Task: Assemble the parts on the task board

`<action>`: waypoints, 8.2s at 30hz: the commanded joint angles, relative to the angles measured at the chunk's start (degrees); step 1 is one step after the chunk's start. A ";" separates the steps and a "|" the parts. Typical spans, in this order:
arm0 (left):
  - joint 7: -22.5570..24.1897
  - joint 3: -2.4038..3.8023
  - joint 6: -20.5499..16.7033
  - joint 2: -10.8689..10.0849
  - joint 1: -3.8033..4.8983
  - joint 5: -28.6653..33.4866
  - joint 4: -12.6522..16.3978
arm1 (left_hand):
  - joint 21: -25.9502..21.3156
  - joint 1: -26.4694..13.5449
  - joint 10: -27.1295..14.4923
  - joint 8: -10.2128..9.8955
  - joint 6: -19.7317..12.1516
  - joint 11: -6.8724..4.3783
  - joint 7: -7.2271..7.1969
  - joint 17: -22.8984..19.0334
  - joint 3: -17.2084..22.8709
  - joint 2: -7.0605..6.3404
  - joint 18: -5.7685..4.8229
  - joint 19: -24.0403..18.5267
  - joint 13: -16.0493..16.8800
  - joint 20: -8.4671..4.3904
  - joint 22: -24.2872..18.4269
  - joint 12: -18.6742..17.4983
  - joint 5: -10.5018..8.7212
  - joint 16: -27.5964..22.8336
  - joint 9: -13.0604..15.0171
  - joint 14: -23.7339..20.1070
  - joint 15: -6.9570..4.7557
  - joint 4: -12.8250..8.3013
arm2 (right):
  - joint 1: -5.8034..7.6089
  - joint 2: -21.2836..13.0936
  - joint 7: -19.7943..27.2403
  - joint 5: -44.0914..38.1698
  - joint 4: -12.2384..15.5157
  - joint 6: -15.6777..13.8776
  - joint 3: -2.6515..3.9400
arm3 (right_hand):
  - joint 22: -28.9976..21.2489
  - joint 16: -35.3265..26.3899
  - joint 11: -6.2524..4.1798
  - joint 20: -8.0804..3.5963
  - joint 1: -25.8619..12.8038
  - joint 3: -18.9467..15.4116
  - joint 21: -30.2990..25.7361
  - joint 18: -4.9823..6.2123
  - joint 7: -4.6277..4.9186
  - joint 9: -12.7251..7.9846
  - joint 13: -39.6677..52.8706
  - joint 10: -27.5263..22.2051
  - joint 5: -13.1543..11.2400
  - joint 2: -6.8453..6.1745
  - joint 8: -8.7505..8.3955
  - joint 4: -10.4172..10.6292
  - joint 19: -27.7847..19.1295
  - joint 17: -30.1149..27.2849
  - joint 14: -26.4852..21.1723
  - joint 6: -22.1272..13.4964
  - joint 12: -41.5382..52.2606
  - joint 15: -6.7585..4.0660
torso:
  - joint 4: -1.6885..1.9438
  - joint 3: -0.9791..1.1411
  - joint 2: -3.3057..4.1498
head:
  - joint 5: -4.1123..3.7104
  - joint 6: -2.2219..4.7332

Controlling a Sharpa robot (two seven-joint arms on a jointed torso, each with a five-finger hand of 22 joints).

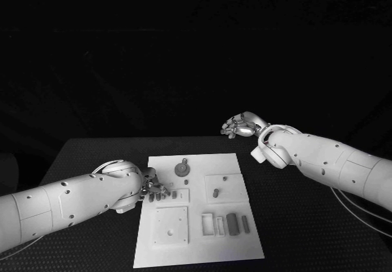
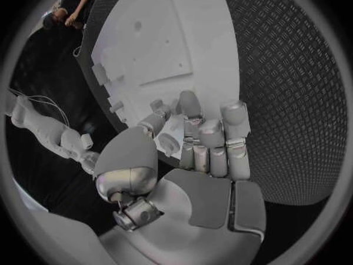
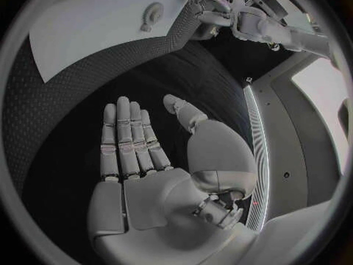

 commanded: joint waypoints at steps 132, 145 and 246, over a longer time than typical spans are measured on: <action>30.07 0.28 -17.57 10.90 -5.24 -18.76 -12.48 | 1.81 25.94 -13.22 -8.65 -10.34 8.77 5.75 -6.45 4.58 0.83 8.79 -4.68 -19.48 6.88 1.14 -28.46 0.69 -1.74 -5.65 -2.40 8.09 -12.58 | -0.19 0.52 0.40 0.17 -0.18 1.85 -0.02 | 0.17 -1.86 0.30 0.91 -0.37 -0.10 -1.94 0.35 0.51 -0.47 -1.65 -0.21 0.26 -0.10 0.26 0.65 -2.16 0.46 -0.65 -0.70 0.81 0.78 | 0.03 0.01 -0.02 | -1.22 0.72; 30.06 0.28 -17.20 11.12 -5.39 -19.50 -12.95 | 1.97 25.81 -9.67 -7.17 -7.04 7.84 5.09 -6.79 4.74 1.28 8.61 -4.24 -18.70 6.31 1.06 -27.67 0.67 -1.85 -5.37 -1.68 7.19 -12.69 | -0.19 0.60 0.39 0.17 -0.20 1.93 -0.02 | 0.20 -1.90 0.30 0.92 -0.36 -0.11 -1.96 0.36 0.50 -0.48 -1.70 -0.21 0.26 -0.09 0.27 0.66 -2.16 0.48 -0.63 -0.69 0.84 0.77 | 0.03 0.01 0.00 | -1.29 0.51; 30.04 4.94 -18.20 0.29 -6.02 -11.34 -5.38 | 1.56 26.36 -6.72 -6.63 -4.76 6.72 4.58 -7.58 7.09 2.63 7.94 -3.07 -17.71 5.20 0.70 -27.97 0.50 -2.59 -5.39 0.00 6.06 -12.11 | -0.18 -0.34 0.42 0.12 0.13 1.84 -0.02 | 0.44 -2.27 0.30 1.02 -0.24 -0.18 -2.15 0.49 0.48 -0.60 -2.21 -0.27 0.27 -0.07 0.38 0.67 -2.15 0.73 -0.50 -0.68 1.16 0.78 | 0.02 0.00 0.00 | -0.91 0.30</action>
